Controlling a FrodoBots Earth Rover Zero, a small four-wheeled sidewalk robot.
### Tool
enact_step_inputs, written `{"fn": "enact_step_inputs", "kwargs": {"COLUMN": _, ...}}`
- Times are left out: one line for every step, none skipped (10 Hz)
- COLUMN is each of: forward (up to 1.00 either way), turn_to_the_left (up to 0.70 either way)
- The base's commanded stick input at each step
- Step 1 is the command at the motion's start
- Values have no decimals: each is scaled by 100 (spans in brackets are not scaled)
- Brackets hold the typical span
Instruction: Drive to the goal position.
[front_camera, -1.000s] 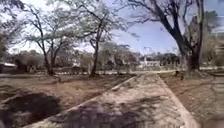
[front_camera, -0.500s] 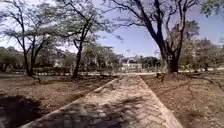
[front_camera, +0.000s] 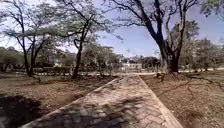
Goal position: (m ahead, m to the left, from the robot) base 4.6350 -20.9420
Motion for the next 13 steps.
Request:
{"fn": "enact_step_inputs", "kwargs": {"forward": 0, "turn_to_the_left": 0}}
{"fn": "enact_step_inputs", "kwargs": {"forward": 0, "turn_to_the_left": 0}}
{"fn": "enact_step_inputs", "kwargs": {"forward": 0, "turn_to_the_left": 0}}
{"fn": "enact_step_inputs", "kwargs": {"forward": 0, "turn_to_the_left": 0}}
{"fn": "enact_step_inputs", "kwargs": {"forward": 0, "turn_to_the_left": 0}}
{"fn": "enact_step_inputs", "kwargs": {"forward": 0, "turn_to_the_left": 0}}
{"fn": "enact_step_inputs", "kwargs": {"forward": 0, "turn_to_the_left": 0}}
{"fn": "enact_step_inputs", "kwargs": {"forward": 0, "turn_to_the_left": 0}}
{"fn": "enact_step_inputs", "kwargs": {"forward": 0, "turn_to_the_left": 56}}
{"fn": "enact_step_inputs", "kwargs": {"forward": 0, "turn_to_the_left": 70}}
{"fn": "enact_step_inputs", "kwargs": {"forward": 0, "turn_to_the_left": 63}}
{"fn": "enact_step_inputs", "kwargs": {"forward": 0, "turn_to_the_left": 27}}
{"fn": "enact_step_inputs", "kwargs": {"forward": 0, "turn_to_the_left": 0}}
